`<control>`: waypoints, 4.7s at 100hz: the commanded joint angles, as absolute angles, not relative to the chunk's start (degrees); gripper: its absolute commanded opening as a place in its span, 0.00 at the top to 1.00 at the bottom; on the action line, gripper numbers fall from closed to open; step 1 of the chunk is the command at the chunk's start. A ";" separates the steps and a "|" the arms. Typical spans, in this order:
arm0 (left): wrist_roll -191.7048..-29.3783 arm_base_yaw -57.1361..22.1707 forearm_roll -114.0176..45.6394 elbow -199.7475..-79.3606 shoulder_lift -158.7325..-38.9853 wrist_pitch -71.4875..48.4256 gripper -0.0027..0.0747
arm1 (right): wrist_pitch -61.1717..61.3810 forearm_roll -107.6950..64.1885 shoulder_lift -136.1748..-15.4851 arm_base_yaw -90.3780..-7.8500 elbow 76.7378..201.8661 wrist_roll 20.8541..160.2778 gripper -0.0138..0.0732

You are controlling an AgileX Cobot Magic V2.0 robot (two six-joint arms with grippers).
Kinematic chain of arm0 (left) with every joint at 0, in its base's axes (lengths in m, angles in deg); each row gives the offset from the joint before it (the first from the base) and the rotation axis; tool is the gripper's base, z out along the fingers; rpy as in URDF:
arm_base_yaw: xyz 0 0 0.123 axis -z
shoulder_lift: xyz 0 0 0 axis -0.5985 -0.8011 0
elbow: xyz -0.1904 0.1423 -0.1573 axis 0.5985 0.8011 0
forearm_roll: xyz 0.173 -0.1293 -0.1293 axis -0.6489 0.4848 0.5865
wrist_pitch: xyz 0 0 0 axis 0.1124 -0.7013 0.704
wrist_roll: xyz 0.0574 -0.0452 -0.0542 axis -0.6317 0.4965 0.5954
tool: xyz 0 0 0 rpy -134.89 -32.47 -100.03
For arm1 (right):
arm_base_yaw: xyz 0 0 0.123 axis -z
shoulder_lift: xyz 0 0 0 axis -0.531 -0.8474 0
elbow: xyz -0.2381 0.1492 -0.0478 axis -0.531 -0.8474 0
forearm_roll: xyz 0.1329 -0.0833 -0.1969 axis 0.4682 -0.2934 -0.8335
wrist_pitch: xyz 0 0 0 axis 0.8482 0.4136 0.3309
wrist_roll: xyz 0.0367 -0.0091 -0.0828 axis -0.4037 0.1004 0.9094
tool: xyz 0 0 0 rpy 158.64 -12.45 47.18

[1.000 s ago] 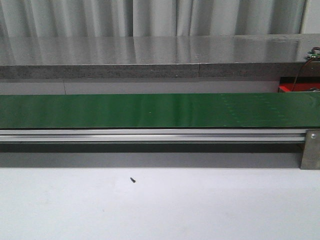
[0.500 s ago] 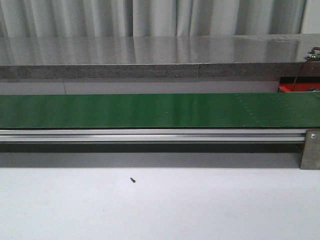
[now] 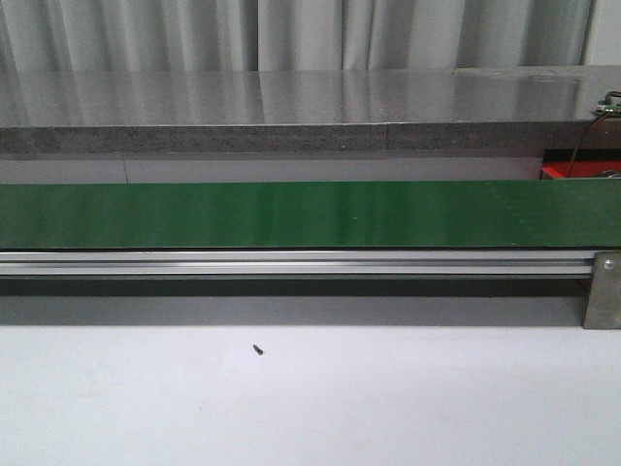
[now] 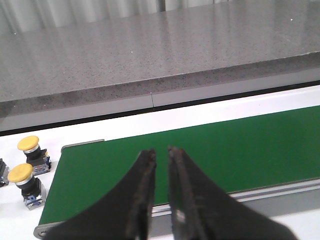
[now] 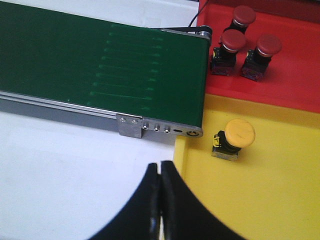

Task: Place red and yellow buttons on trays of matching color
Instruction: 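Move the left gripper over a yellow push-button on the table, then grasp the yellow push-button and carry it over the belt with the left gripper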

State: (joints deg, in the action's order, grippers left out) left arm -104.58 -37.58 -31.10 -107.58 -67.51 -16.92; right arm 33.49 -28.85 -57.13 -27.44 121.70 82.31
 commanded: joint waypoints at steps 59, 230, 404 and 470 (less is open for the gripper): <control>-99.07 -51.29 -30.20 -123.28 -84.01 -18.79 0.26 | 30.12 -28.30 -56.88 -27.25 123.00 82.35 0.92; -83.14 -60.74 -52.97 -173.83 -151.33 -35.69 0.33 | 30.14 -28.30 -56.88 -27.25 123.00 82.35 0.92; -83.14 -60.44 -53.39 -173.83 -156.76 -31.11 0.80 | 30.09 -28.30 -56.88 -27.25 123.00 82.35 0.92; -83.14 -54.13 -52.97 -172.17 -138.13 -47.49 0.88 | 30.09 -28.30 -56.88 -27.25 123.00 82.35 0.92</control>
